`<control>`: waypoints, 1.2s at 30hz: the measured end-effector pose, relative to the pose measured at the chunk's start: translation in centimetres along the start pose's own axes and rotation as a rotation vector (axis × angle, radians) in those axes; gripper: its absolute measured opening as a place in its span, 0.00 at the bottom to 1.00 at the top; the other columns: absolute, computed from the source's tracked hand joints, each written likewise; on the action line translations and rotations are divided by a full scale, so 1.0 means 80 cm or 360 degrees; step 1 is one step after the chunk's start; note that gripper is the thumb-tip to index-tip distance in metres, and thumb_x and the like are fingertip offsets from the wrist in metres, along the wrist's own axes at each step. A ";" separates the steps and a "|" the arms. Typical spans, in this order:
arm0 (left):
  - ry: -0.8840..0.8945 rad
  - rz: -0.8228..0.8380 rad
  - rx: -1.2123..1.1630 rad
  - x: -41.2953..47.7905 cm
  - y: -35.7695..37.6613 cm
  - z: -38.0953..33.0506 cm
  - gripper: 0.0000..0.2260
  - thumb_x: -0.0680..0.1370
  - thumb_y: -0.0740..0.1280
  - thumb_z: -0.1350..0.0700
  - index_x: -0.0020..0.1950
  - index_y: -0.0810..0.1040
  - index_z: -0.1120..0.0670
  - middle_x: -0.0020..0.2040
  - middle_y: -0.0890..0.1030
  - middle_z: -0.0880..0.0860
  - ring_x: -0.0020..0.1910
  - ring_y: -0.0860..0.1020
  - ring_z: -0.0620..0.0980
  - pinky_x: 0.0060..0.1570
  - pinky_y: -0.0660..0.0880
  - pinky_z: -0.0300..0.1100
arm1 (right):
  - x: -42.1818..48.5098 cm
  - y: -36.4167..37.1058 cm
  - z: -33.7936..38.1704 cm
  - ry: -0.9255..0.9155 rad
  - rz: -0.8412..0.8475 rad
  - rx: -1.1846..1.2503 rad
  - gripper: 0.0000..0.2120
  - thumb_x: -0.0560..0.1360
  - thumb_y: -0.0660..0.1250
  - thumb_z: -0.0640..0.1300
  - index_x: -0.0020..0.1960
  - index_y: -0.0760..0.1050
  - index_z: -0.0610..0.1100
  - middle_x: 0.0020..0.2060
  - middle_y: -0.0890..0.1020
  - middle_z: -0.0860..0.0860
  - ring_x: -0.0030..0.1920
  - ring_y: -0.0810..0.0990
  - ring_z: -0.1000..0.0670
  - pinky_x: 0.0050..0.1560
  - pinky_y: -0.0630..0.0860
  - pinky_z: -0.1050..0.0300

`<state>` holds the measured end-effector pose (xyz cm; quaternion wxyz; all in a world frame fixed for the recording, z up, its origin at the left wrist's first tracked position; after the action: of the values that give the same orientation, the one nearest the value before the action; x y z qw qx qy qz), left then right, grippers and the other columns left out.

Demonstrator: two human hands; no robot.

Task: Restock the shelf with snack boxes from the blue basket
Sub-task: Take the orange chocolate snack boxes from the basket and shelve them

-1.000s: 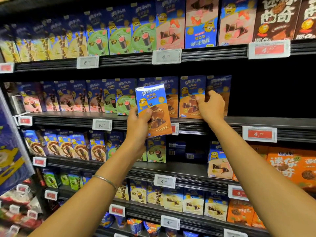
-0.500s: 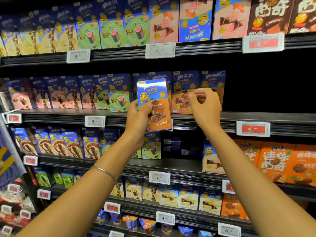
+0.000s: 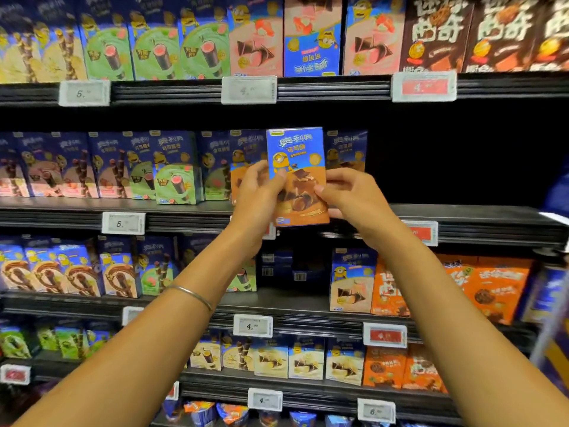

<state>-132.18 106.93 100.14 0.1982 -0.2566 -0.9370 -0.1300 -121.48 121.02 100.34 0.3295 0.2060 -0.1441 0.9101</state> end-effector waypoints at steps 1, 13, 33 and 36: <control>0.0067 -0.0029 0.0080 0.006 -0.001 -0.002 0.21 0.85 0.67 0.53 0.77 0.69 0.51 0.62 0.80 0.50 0.56 0.85 0.43 0.52 0.84 0.42 | 0.004 -0.012 -0.002 -0.0028 -0.0082 -0.0037 0.09 0.79 0.71 0.43 0.58 0.78 0.48 0.50 0.85 0.52 0.48 0.87 0.54 0.44 0.84 0.57; 0.0294 -0.0256 0.1280 0.068 -0.004 0.010 0.45 0.75 0.78 0.46 0.84 0.55 0.50 0.85 0.43 0.60 0.83 0.46 0.65 0.76 0.61 0.62 | 0.056 -0.092 -0.059 -0.0074 -0.0556 -0.0426 0.15 0.79 0.70 0.44 0.64 0.74 0.47 0.53 0.83 0.54 0.51 0.84 0.55 0.48 0.83 0.54; 0.0034 -0.0445 0.1216 0.090 -0.002 0.036 0.62 0.65 0.82 0.35 0.84 0.47 0.56 0.77 0.55 0.65 0.77 0.56 0.67 0.71 0.67 0.62 | 0.099 -0.072 -0.074 0.0086 -0.0329 -0.0708 0.32 0.66 0.79 0.62 0.58 0.63 0.53 0.49 0.75 0.58 0.43 0.75 0.60 0.35 0.67 0.67; 0.0024 -0.0444 0.1281 0.091 0.001 0.036 0.61 0.65 0.82 0.35 0.83 0.48 0.57 0.77 0.55 0.65 0.77 0.56 0.68 0.72 0.67 0.62 | 0.101 -0.071 -0.073 0.0061 -0.0379 -0.0747 0.34 0.65 0.80 0.61 0.59 0.63 0.51 0.52 0.75 0.54 0.50 0.76 0.52 0.41 0.70 0.62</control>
<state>-138.78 111.10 100.81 0.2700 -0.0286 -0.9373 0.2186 -125.02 131.94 99.76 0.4757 0.1222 -0.3198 0.8103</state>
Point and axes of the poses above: each hand's wrist, its own x-axis towards the middle knuckle, its own y-axis out of the palm, z = x × y, the point moved 2 cm from there along x, towards the middle knuckle
